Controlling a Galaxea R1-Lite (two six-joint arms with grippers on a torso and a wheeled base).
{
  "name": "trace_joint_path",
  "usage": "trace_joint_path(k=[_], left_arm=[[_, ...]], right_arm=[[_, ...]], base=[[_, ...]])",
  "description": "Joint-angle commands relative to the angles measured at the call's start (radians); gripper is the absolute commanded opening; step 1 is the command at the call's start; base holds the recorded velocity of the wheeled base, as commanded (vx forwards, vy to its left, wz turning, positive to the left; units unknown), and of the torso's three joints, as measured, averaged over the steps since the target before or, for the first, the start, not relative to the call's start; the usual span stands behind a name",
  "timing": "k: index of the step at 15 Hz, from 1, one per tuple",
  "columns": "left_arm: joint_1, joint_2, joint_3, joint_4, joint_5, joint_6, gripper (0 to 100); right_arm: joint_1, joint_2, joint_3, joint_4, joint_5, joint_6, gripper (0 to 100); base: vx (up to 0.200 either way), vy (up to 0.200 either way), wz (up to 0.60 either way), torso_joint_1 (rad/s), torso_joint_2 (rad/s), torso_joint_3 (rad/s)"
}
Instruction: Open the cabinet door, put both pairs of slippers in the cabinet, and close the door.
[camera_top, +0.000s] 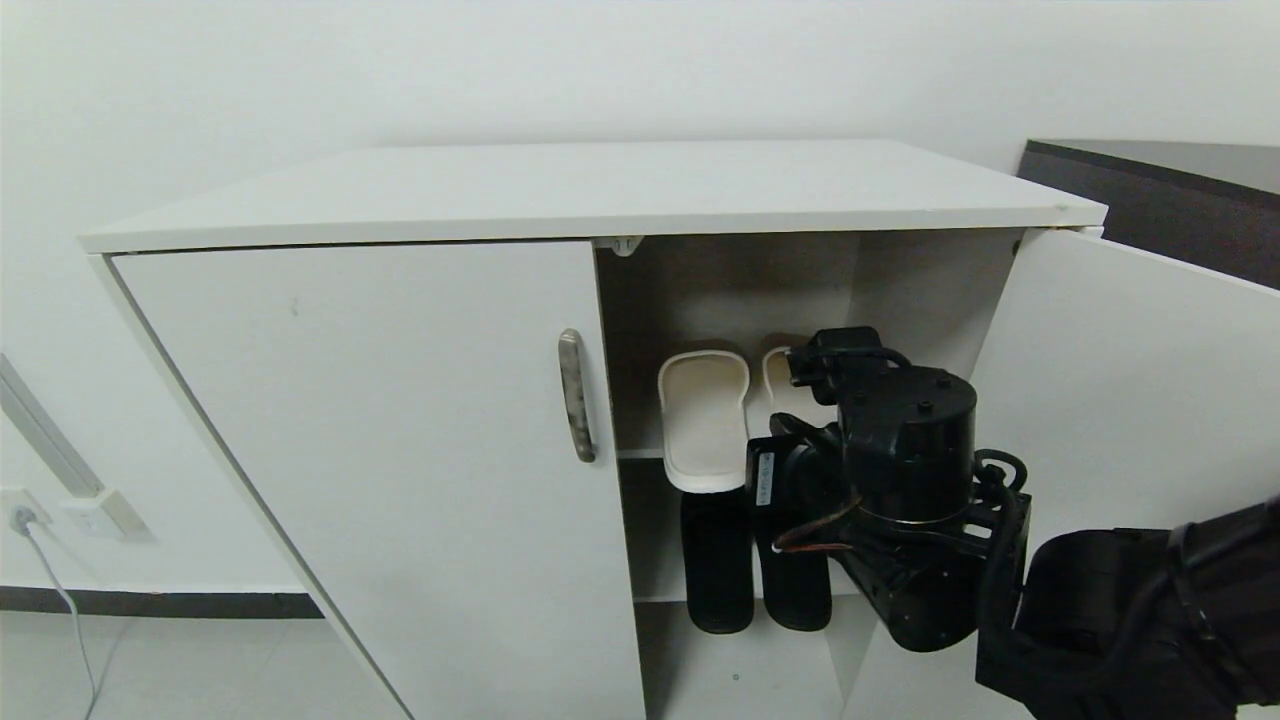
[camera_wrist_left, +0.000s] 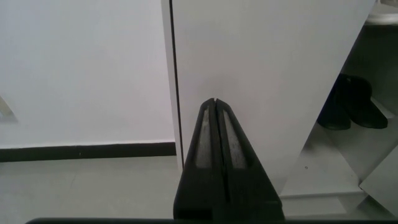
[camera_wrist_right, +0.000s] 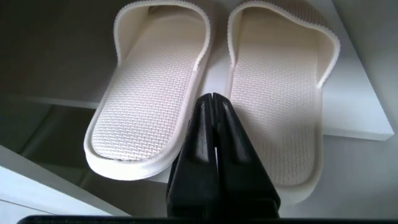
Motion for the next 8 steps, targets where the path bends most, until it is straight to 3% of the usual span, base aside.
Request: trace_joint_path(k=[1,8], left_arm=[[0.0,0.001,0.0,0.0,0.001,0.001,0],[0.0,0.001,0.0,0.0,0.001,-0.001,0]], right_arm=[[0.0,0.007,0.001,0.0,0.0,0.001,0],[0.005,0.016,0.001,-0.004,0.0,0.002,0]], base=[[-0.2,0.0,0.0,0.007,0.0,-0.002],[-0.2,0.0,0.0,0.0,0.0,0.003]])
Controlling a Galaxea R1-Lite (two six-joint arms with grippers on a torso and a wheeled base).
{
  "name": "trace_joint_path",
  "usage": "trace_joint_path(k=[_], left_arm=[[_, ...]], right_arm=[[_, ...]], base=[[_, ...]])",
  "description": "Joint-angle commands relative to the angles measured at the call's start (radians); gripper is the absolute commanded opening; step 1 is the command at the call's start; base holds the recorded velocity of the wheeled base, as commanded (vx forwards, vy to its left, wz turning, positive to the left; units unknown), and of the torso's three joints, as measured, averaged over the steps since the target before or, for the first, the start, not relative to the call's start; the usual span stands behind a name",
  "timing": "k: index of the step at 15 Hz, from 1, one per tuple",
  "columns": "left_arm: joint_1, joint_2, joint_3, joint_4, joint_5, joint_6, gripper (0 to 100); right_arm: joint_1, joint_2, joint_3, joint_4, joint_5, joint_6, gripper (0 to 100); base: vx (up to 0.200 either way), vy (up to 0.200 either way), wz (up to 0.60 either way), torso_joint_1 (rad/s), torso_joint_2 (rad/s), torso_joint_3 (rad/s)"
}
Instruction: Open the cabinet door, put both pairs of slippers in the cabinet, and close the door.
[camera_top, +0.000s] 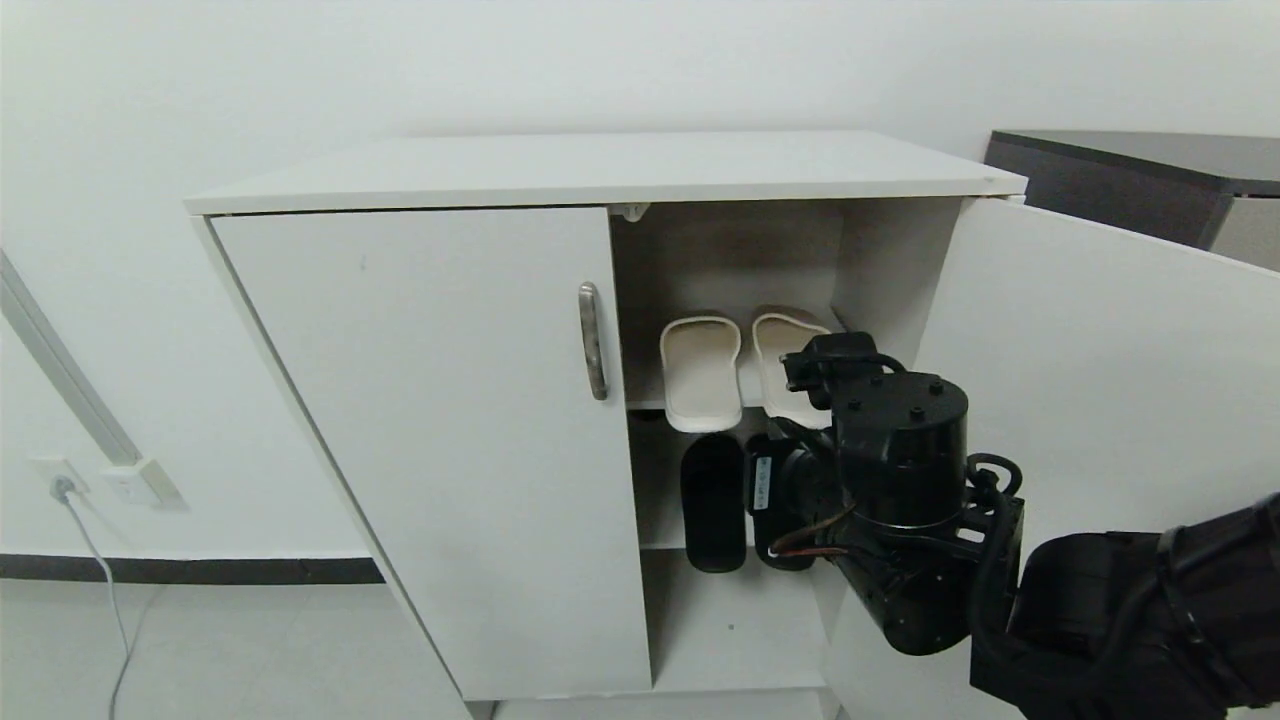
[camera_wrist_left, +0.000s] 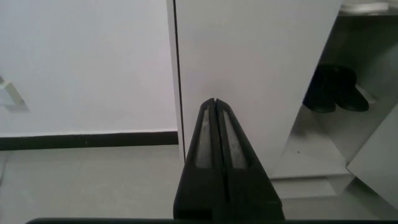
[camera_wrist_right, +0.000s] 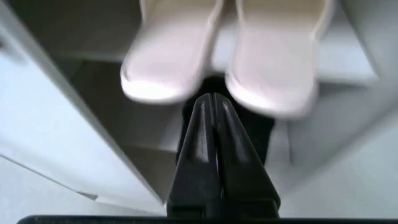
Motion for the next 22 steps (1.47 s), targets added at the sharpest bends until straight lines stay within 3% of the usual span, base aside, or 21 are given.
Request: trace_joint_path(k=[1,11,22], left_arm=[[0.0,0.001,0.0,0.0,0.0,0.001,0],[0.0,0.001,0.0,0.0,-0.001,-0.001,0],[0.0,0.001,0.0,0.0,-0.001,0.001,0]], right_arm=[[0.002,0.007,-0.001,-0.001,0.0,0.0,0],[-0.023,0.036,0.056,-0.006,0.052,-0.005,0],[-0.028,0.054,0.062,-0.023,0.081,-0.006,0]], base=[[-0.2,0.0,0.0,0.007,0.0,0.002],[-0.2,0.0,0.0,0.0,0.0,0.001],[0.0,0.0,0.0,0.0,0.0,0.0]])
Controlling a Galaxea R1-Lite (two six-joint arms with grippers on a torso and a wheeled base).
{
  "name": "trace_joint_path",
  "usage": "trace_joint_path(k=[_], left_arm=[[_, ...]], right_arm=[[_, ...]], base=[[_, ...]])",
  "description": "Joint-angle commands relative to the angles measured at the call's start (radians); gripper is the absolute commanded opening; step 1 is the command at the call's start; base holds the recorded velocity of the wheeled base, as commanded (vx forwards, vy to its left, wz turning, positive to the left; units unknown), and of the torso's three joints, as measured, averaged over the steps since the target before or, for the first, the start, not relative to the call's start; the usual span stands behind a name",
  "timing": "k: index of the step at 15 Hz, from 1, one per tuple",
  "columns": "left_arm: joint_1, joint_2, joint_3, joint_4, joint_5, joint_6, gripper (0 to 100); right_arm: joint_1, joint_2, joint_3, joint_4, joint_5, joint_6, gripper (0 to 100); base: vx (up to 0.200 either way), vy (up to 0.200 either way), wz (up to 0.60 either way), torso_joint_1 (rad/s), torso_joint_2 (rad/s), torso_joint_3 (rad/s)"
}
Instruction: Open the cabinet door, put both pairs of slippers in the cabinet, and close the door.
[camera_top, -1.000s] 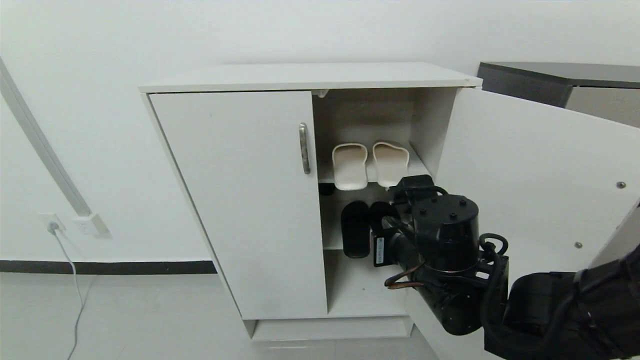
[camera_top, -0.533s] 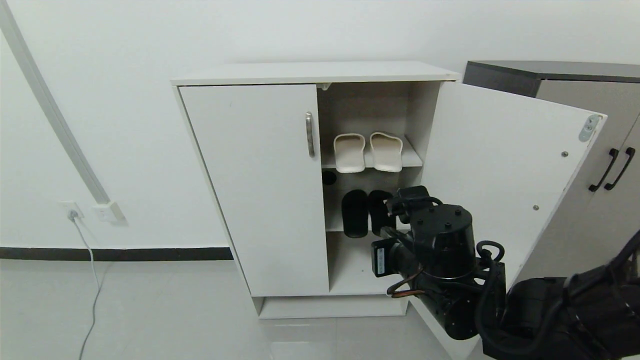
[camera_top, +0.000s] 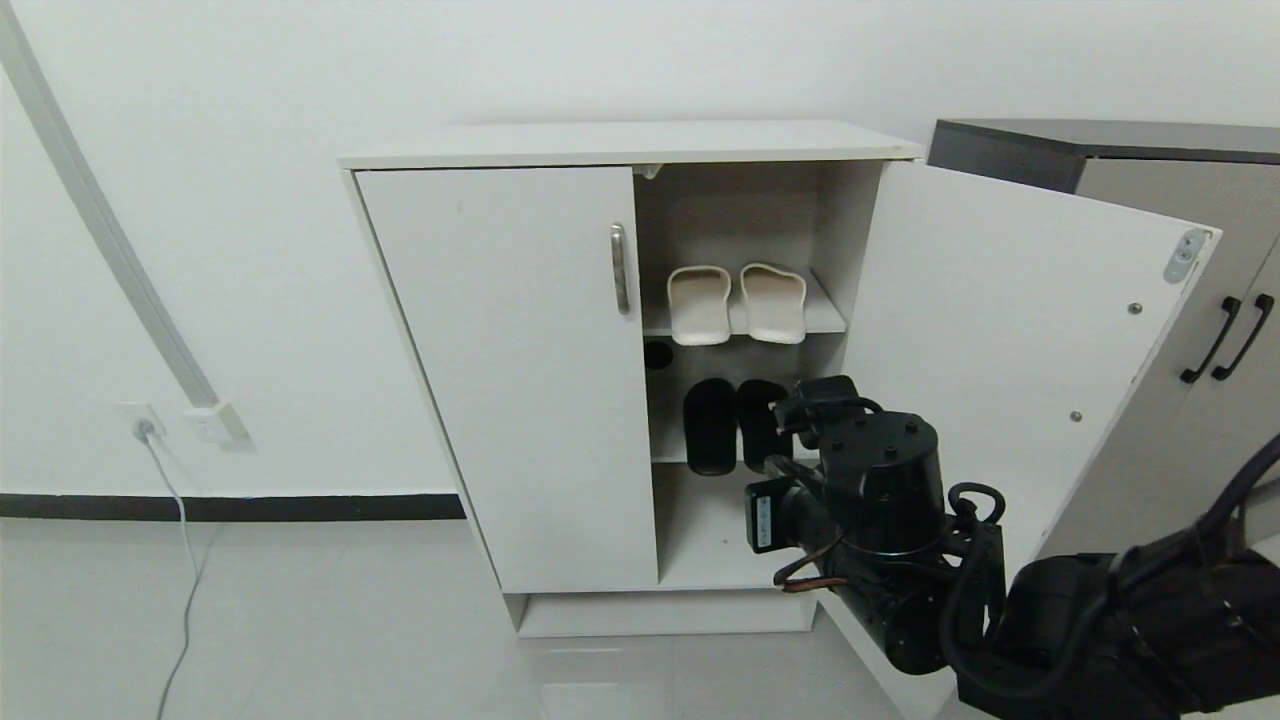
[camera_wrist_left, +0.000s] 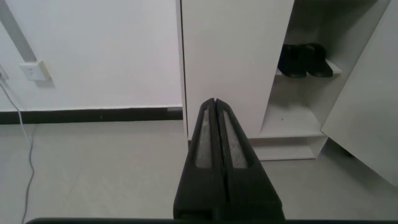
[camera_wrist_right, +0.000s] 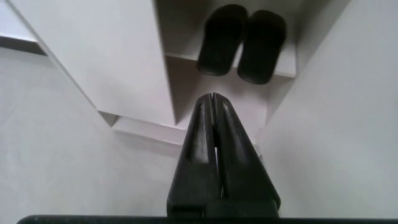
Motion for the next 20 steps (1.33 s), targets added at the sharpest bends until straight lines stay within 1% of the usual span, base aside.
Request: trace_joint_path(k=[1,11,15,20], left_arm=[[0.0,0.001,0.0,0.0,0.001,0.0,0],[0.0,0.001,0.0,0.0,0.001,0.0,0],[0.0,0.001,0.0,0.0,0.001,0.0,0],[0.0,0.001,0.0,0.0,0.001,0.0,0]], right_arm=[[0.001,0.004,0.0,0.0,0.0,0.0,0],[0.001,0.007,0.0,0.0,0.0,0.002,0],[0.001,0.007,0.0,0.0,0.0,0.002,0],[0.001,0.007,0.0,0.0,0.0,0.002,0]], base=[[0.0,0.0,0.0,0.0,0.0,0.0],[0.0,0.0,0.0,0.0,-0.01,-0.01],[0.0,0.0,0.0,0.03,-0.34,-0.309],[0.0,0.0,0.0,0.097,-0.44,-0.356]])
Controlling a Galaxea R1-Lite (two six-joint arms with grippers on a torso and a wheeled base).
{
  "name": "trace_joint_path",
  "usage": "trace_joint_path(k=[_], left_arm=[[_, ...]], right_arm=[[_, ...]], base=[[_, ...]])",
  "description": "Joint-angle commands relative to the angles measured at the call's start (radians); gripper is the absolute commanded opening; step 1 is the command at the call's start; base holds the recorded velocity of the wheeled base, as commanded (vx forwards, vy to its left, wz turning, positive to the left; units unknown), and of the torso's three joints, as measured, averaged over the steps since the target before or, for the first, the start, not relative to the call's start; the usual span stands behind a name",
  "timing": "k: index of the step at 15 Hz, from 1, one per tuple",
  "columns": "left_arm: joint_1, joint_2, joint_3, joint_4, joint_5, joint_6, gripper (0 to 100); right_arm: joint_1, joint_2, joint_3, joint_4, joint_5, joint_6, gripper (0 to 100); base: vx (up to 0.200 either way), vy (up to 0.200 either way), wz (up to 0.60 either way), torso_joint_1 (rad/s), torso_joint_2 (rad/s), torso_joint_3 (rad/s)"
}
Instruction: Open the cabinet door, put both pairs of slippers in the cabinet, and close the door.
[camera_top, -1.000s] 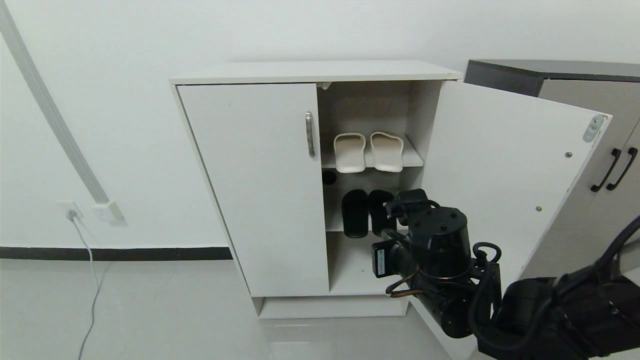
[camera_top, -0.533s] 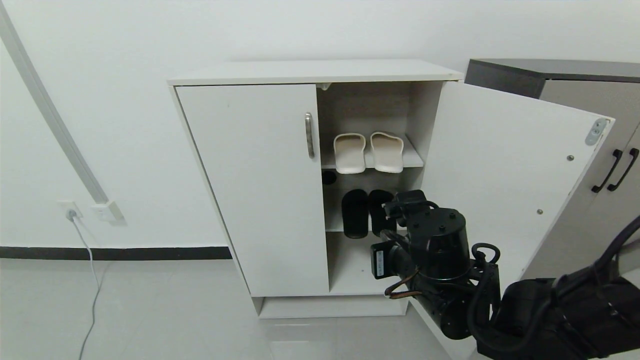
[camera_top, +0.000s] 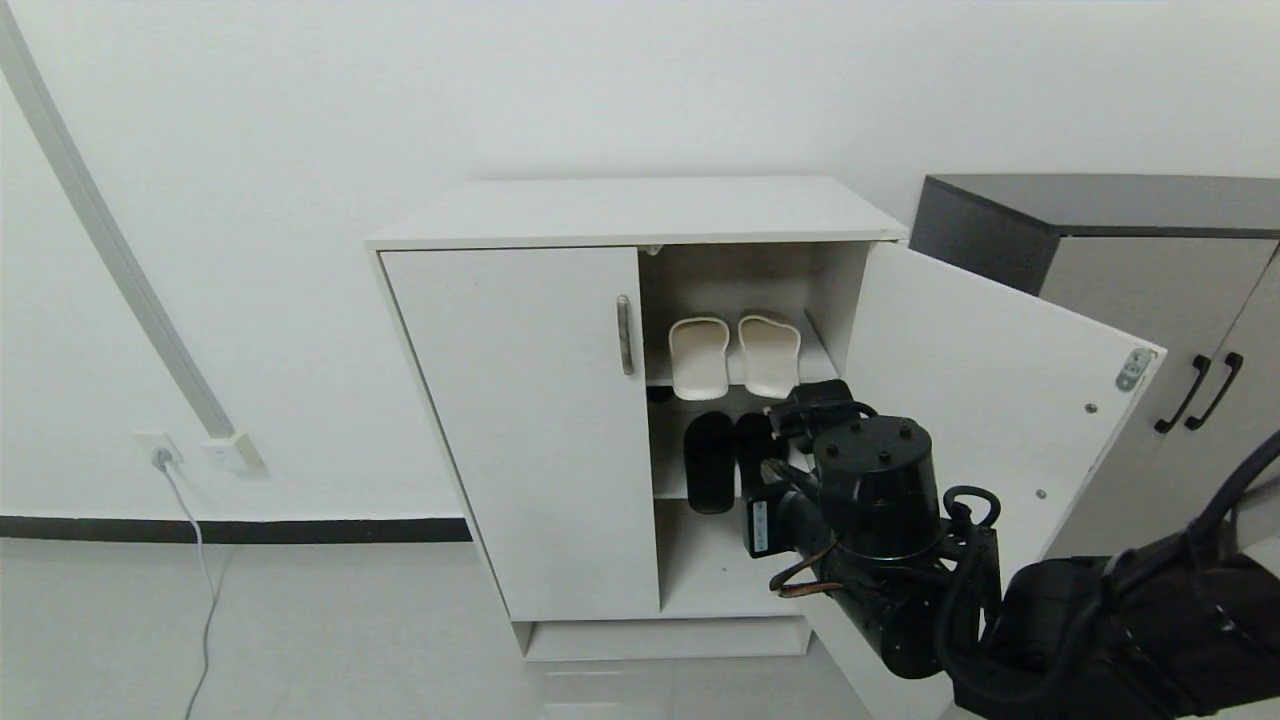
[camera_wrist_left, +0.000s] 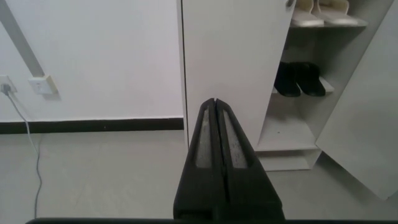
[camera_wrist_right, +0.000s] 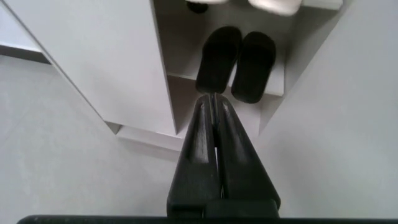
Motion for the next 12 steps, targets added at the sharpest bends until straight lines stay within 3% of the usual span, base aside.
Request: trace_joint_path(k=[1,12], left_arm=[[0.0,0.0,0.0,0.0,0.001,0.0,0],[0.0,0.0,0.0,0.0,0.001,0.0,0]], right_arm=[[-0.001,0.001,0.0,0.0,0.0,0.0,0],[0.0,-0.002,0.0,0.0,-0.003,-0.001,0]], base=[[0.0,0.0,0.0,0.124,-0.46,-0.349],[0.0,0.0,0.0,0.169,-0.48,-0.32]])
